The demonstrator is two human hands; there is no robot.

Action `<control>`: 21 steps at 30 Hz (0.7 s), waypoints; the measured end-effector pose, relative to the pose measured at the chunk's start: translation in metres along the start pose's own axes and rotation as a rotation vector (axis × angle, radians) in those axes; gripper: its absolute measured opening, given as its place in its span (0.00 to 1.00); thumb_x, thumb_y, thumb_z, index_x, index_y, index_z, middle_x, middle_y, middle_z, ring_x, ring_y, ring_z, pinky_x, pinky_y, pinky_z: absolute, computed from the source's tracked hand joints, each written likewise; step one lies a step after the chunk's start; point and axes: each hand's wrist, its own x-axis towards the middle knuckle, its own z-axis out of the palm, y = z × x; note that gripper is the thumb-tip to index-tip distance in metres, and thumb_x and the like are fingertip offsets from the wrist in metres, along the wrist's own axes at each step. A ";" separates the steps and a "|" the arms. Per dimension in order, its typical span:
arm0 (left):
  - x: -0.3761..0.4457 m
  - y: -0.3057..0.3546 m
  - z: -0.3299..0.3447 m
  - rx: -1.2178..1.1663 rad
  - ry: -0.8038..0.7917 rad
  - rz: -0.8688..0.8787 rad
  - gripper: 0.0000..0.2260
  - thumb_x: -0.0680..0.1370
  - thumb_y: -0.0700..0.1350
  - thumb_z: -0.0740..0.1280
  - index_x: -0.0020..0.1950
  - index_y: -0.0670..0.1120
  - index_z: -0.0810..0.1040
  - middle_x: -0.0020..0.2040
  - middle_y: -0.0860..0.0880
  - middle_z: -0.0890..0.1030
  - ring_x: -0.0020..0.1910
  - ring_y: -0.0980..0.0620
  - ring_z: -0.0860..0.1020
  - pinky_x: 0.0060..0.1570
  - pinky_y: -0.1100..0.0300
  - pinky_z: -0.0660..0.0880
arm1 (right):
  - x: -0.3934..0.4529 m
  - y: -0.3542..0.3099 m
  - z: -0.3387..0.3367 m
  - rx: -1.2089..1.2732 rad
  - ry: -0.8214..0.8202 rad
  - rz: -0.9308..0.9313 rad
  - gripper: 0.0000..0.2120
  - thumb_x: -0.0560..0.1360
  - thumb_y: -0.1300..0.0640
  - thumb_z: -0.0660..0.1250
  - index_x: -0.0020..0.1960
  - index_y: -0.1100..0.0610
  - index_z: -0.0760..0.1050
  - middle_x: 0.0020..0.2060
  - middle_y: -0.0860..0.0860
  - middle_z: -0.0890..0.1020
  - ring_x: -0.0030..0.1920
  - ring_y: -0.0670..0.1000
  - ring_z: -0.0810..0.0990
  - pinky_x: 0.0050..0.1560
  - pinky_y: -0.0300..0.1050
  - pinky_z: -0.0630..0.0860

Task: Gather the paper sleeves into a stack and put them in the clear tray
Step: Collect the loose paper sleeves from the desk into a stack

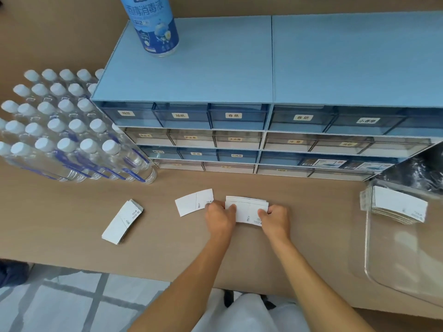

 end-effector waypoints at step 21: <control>0.023 -0.009 -0.015 -0.039 -0.027 -0.044 0.14 0.73 0.43 0.74 0.55 0.42 0.75 0.46 0.49 0.78 0.45 0.48 0.78 0.47 0.58 0.73 | 0.001 -0.009 0.017 0.040 -0.056 0.011 0.10 0.69 0.62 0.71 0.49 0.61 0.76 0.42 0.56 0.84 0.42 0.57 0.83 0.44 0.48 0.79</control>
